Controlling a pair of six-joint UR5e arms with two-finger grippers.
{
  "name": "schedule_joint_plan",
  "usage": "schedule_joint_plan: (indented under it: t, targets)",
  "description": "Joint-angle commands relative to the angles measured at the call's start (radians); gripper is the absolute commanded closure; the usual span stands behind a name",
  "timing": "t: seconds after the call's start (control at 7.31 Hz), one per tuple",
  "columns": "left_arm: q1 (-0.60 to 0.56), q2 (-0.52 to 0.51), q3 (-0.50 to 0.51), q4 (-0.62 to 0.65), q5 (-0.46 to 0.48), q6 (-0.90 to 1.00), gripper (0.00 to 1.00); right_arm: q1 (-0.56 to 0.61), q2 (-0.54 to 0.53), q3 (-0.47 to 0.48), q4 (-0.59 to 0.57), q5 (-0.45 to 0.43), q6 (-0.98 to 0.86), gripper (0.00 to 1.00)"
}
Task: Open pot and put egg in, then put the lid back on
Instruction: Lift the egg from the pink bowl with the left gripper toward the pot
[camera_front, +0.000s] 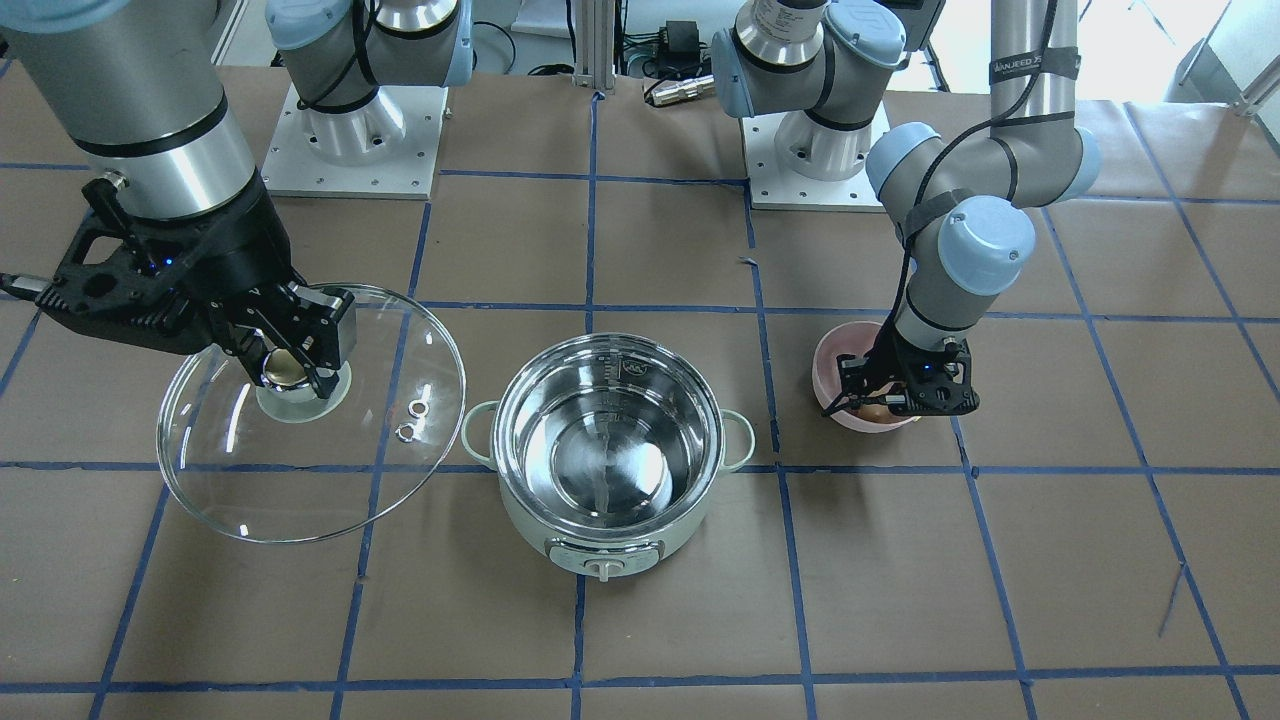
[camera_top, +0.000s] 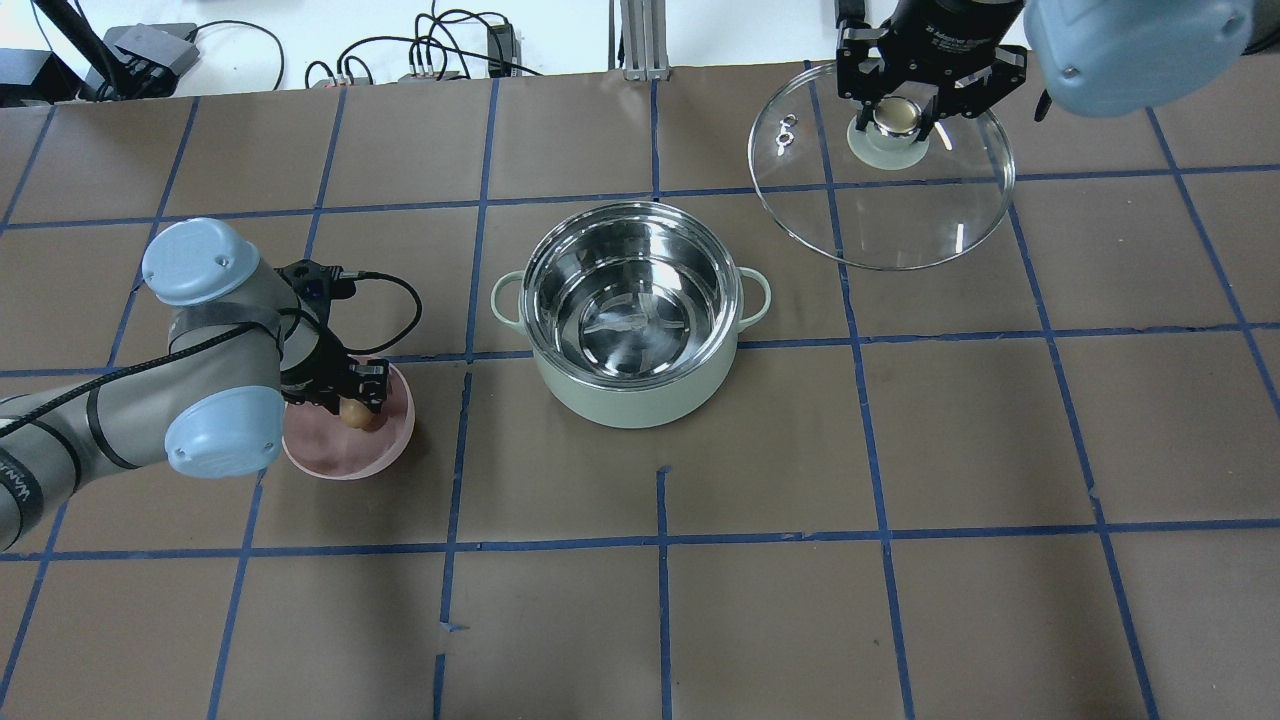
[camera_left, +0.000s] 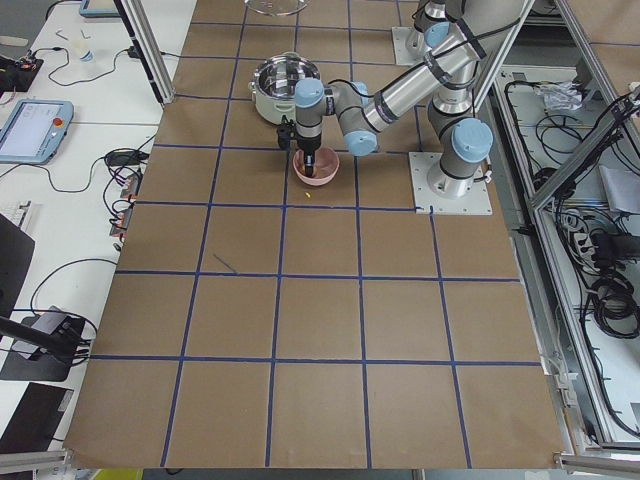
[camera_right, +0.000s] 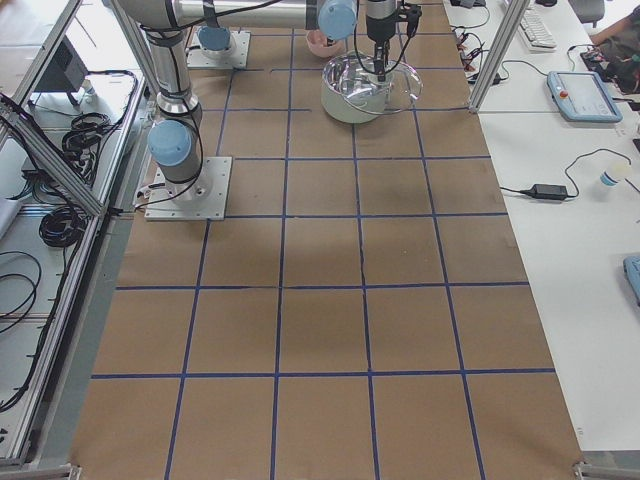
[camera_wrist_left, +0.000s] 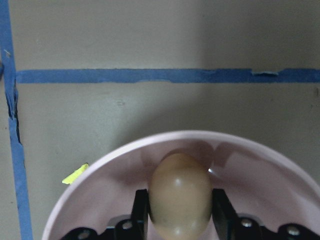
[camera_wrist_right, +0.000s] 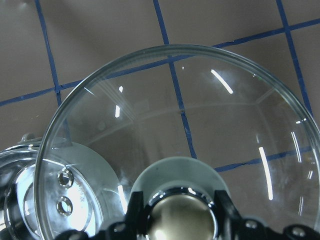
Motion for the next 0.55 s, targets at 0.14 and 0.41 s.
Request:
schedule_joint_plan:
  t: [0.14, 0.41]
  targets:
    - [-0.090, 0.068, 0.206, -0.289, -0.001, -0.113, 0.90, -0.001, 0.000, 0.002, 0.000, -0.006, -0.003, 0.53]
    - [-0.222, 0.061, 0.372, -0.419, -0.004, -0.296, 0.90, -0.001, 0.000, 0.002, 0.000, -0.006, -0.003, 0.53]
